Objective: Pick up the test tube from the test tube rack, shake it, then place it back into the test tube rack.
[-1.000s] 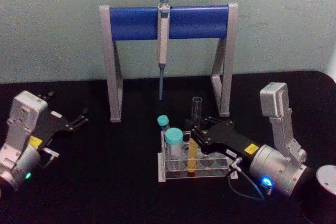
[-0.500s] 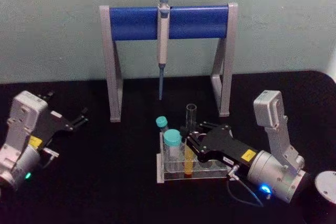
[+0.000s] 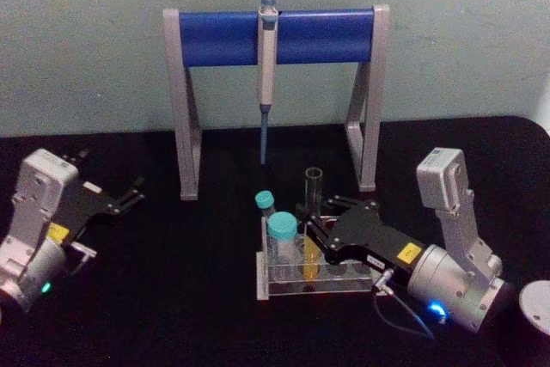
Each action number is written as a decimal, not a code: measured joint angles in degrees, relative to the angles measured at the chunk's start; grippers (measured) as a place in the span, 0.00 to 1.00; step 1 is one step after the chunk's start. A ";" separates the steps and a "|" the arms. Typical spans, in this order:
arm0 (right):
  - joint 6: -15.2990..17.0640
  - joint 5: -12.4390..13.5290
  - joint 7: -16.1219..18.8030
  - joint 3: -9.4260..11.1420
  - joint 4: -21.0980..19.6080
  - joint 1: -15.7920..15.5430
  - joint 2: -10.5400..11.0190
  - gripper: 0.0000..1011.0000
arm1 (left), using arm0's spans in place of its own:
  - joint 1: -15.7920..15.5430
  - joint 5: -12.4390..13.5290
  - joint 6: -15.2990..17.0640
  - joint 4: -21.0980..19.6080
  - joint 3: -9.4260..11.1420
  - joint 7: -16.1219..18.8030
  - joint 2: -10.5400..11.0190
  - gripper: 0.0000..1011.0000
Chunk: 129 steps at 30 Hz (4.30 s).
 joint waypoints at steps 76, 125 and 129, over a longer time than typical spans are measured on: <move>2.35 3.62 0.37 5.34 -8.59 -0.09 1.93 0.23 | 0.00 0.00 0.00 0.00 0.00 0.00 0.00 0.99; 2.37 -1.92 -2.36 8.99 -11.84 -4.48 2.55 0.23 | 0.00 0.00 0.00 0.00 0.00 0.00 0.00 0.99; 2.60 0.35 -0.62 7.73 -11.90 -4.24 2.30 0.23 | 0.00 0.00 0.00 0.00 0.00 0.00 0.00 0.99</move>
